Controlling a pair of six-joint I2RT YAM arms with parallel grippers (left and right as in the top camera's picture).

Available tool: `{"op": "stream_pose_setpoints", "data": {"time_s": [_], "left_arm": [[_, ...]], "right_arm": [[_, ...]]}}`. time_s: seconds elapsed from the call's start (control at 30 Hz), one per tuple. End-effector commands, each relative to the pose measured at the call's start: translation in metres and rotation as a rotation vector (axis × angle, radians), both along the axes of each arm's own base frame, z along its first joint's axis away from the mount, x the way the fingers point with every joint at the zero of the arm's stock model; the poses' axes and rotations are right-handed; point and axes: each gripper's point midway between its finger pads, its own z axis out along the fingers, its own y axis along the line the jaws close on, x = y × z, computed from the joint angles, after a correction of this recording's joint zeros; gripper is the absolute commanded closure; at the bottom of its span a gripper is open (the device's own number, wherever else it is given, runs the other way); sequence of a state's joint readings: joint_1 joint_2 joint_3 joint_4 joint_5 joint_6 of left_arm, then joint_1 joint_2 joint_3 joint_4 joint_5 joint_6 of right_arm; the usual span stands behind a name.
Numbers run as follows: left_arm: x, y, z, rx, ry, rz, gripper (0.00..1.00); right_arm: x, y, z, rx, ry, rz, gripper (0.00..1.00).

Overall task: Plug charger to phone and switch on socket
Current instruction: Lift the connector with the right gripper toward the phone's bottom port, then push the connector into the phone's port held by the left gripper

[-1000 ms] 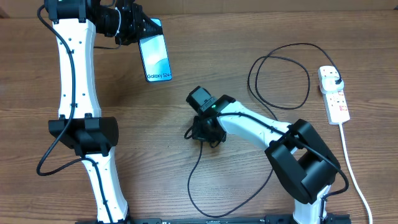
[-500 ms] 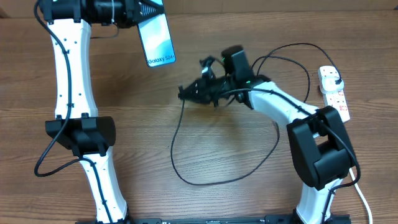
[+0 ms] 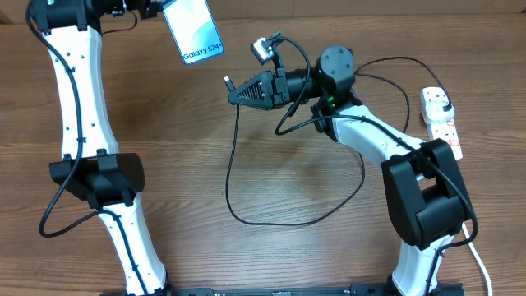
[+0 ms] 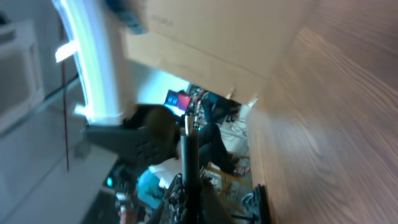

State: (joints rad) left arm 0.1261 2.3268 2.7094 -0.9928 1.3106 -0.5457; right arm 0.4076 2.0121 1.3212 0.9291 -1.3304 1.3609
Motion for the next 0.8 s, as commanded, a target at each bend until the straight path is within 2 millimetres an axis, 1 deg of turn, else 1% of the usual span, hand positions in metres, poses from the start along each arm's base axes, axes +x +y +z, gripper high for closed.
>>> {"op": "stream_pose_setpoints", "data": {"time_s": [0.0, 0.17, 0.33, 0.4, 0.5, 0.6, 0.77], "left_arm": [[-0.004, -0.005, 0.004, -0.053, 0.073, -0.03, 0.96], [0.002, -0.004, 0.001, -0.043, 0.109, 0.013, 0.96], [0.003, -0.015, 0.005, -0.037, 0.065, -0.008, 0.96], [0.003, -0.021, 0.005, -0.034, 0.059, -0.016, 0.96], [0.001, -0.03, 0.006, -0.032, 0.052, -0.031, 0.96], [0.0, -0.037, 0.006, -0.029, 0.051, -0.041, 0.96], [0.001, -0.04, 0.004, -0.031, 0.081, -0.031, 0.96]], "right_arm": [[-0.005, -0.001, 0.015, 0.003, 0.092, 0.024, 0.96], [0.001, -0.001, 0.026, 0.04, 0.106, -0.022, 0.96], [0.01, -0.001, 0.036, 0.087, 0.113, -0.08, 0.96], [0.009, -0.002, 0.043, 0.112, 0.091, -0.084, 0.96], [0.001, -0.006, 0.055, 0.153, 0.042, -0.07, 0.96], [0.0, -0.006, 0.056, 0.155, 0.051, -0.066, 0.96], [0.001, -0.006, 0.056, 0.156, 0.052, -0.068, 0.96]]}}
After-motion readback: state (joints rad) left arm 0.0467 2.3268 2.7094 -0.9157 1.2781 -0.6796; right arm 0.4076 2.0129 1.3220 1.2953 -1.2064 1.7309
